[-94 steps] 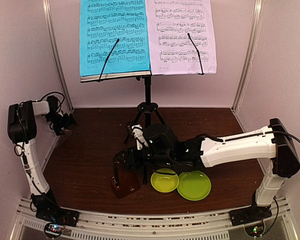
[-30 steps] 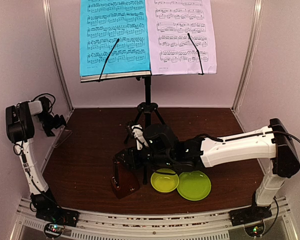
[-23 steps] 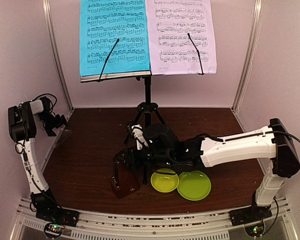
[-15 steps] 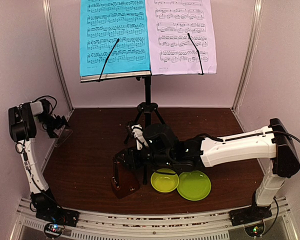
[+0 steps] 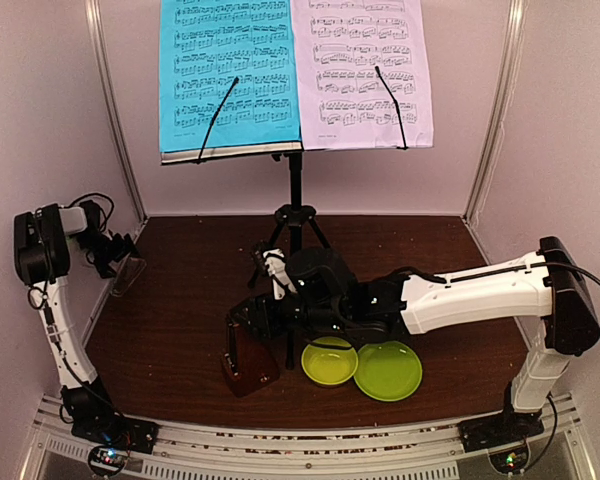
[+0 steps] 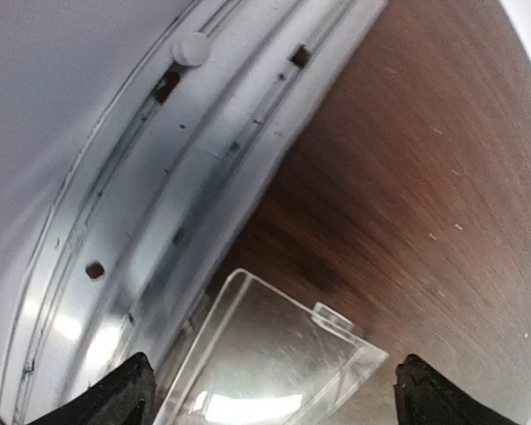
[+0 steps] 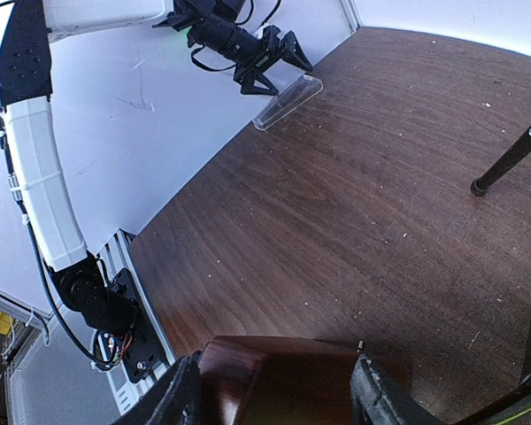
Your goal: Set up the instrument practice props
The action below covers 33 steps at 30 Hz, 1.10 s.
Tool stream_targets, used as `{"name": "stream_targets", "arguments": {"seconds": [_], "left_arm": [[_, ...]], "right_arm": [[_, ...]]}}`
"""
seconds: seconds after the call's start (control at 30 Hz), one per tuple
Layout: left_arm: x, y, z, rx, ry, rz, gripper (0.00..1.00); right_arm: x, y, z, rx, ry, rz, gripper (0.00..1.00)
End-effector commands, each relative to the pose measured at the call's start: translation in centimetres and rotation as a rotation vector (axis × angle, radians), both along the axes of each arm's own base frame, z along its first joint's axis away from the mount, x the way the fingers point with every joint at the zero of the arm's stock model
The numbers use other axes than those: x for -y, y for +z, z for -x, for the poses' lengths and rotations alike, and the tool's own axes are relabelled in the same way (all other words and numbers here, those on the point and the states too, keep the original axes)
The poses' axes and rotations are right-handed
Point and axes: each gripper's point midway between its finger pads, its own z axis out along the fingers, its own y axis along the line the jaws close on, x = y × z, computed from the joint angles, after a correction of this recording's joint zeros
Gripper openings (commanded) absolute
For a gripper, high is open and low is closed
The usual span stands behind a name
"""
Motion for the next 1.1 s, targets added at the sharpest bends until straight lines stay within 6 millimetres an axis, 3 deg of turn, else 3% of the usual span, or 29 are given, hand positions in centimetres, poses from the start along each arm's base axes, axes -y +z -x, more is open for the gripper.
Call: {"name": "stream_targets", "arguments": {"seconds": [0.0, 0.23, 0.4, 0.5, 0.57, 0.83, 1.07], "left_arm": [[4.5, 5.8, -0.3, 0.094, -0.086, 0.019, 0.96], [5.7, 8.8, 0.4, 0.158, -0.107, 0.017, 0.95], [3.4, 9.4, 1.2, 0.147, -0.049, -0.085, 0.97], [5.7, 10.5, 1.7, 0.211, -0.14, -0.042, 0.97], [6.7, 12.2, 2.5, 0.291, -0.163, -0.112, 0.98], [10.5, 20.2, 8.8, 0.598, -0.246, -0.191, 0.98], [18.0, 22.7, 16.1, 0.826, -0.492, -0.16, 0.94]], "right_arm": [[0.4, -0.2, 0.0, -0.002, -0.018, 0.026, 0.58], [0.3, -0.1, 0.1, 0.0, -0.017, 0.025, 0.58], [0.0, 0.2, 0.2, 0.001, -0.01, 0.019, 0.58], [0.1, 0.3, 0.2, 0.001, -0.009, 0.017, 0.58], [0.0, 0.3, 0.2, 0.002, -0.005, 0.017, 0.58], [-0.4, 0.4, 0.7, 0.001, 0.029, 0.014, 0.58], [-0.2, 0.4, 0.9, 0.009, 0.045, 0.021, 0.58]]}}
